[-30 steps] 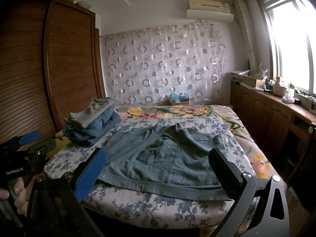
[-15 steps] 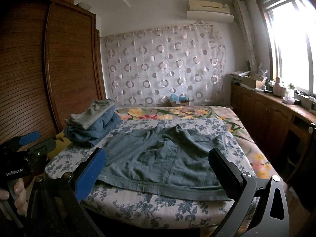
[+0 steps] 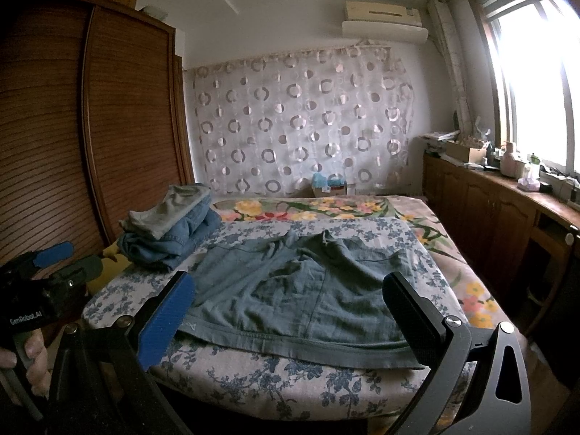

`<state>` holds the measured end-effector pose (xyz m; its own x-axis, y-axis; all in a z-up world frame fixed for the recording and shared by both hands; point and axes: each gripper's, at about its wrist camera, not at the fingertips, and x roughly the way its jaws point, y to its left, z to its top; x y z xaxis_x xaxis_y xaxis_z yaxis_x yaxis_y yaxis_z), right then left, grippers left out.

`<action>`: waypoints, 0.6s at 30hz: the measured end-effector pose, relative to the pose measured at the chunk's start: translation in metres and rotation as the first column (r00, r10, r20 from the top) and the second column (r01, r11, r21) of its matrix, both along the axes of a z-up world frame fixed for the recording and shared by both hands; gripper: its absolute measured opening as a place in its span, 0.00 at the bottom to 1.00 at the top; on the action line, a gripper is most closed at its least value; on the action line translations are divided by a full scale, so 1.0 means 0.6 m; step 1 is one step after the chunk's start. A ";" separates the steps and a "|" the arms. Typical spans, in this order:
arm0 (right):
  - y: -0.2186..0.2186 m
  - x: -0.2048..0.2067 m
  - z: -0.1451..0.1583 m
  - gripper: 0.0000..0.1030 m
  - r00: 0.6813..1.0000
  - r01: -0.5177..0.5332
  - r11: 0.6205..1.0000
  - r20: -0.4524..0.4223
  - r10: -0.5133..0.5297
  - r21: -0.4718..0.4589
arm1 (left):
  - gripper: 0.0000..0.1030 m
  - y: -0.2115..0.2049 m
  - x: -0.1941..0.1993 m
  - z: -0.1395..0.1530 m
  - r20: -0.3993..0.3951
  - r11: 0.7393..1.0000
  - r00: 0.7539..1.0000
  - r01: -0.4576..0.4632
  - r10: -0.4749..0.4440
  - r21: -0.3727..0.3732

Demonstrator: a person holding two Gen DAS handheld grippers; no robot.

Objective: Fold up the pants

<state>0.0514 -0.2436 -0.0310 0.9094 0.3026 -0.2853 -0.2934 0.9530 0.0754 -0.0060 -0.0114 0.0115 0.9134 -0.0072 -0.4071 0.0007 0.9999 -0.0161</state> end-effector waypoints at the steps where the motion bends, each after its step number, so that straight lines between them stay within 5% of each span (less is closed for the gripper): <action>1: 0.000 -0.001 0.001 1.00 1.000 0.000 1.000 0.001 0.000 0.000 | 0.89 0.000 0.000 0.000 0.000 1.000 1.000 0.000 0.000 0.000; 18: -0.005 0.002 -0.002 1.00 1.000 0.003 1.000 -0.009 -0.003 0.001 | 0.89 -0.009 0.012 0.010 -0.025 1.000 1.000 0.014 -0.014 -0.003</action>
<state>0.0528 -0.2469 -0.0325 0.9079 0.3000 -0.2928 -0.2895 0.9539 0.0794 0.0010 -0.0166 0.0178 0.9025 -0.0208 -0.4301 0.0140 0.9997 -0.0191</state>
